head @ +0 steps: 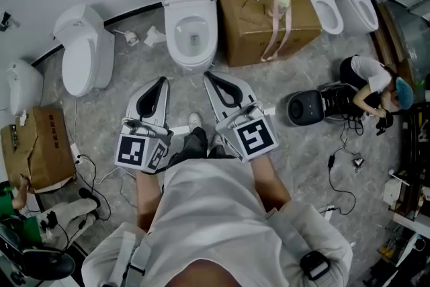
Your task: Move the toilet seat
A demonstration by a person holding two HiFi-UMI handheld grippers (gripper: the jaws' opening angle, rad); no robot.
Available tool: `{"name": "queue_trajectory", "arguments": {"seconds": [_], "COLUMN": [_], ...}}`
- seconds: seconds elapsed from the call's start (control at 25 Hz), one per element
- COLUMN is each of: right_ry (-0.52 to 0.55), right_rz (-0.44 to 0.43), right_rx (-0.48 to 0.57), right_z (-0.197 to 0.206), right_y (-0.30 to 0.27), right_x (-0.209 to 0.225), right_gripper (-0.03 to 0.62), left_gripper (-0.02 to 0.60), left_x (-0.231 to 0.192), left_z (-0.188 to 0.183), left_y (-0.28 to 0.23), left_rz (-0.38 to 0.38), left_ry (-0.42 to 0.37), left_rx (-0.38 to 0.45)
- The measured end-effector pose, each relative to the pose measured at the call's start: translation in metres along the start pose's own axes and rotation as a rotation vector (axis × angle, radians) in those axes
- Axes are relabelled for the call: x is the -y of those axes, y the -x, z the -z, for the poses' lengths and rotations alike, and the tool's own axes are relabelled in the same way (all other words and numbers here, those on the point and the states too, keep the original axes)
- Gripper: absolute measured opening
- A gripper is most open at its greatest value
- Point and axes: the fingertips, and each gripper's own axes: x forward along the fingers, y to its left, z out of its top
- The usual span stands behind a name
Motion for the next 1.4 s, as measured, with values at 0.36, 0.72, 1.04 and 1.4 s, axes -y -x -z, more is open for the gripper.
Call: {"name": "queue_trajectory", "arguments": {"seconds": [0.36, 0.72, 1.04, 1.4], "right_ry": [-0.038, -0.041, -0.026, -0.03], "right_rz": [0.011, 0.04, 0.068, 0.067], "right_rx": [-0.071, -0.103, -0.124, -0.145], "right_z": [0.015, 0.025, 0.029, 0.042], "right_y": [-0.056, -0.119, -0.15, -0.182], "right_x": [0.011, 0.024, 0.03, 0.057], "right_gripper": [0.0, 0.0, 0.0, 0.0], "left_gripper": [0.002, 0.002, 0.002, 0.002], "left_x": [-0.053, -0.11, -0.138, -0.16], "left_z": [0.008, 0.015, 0.019, 0.03], "left_y": [-0.031, -0.065, -0.086, -0.121], "left_rz": [0.02, 0.07, 0.113, 0.117], "left_ry": [0.014, 0.007, 0.017, 0.034], "left_rx": [-0.002, -0.016, -0.016, -0.029]}}
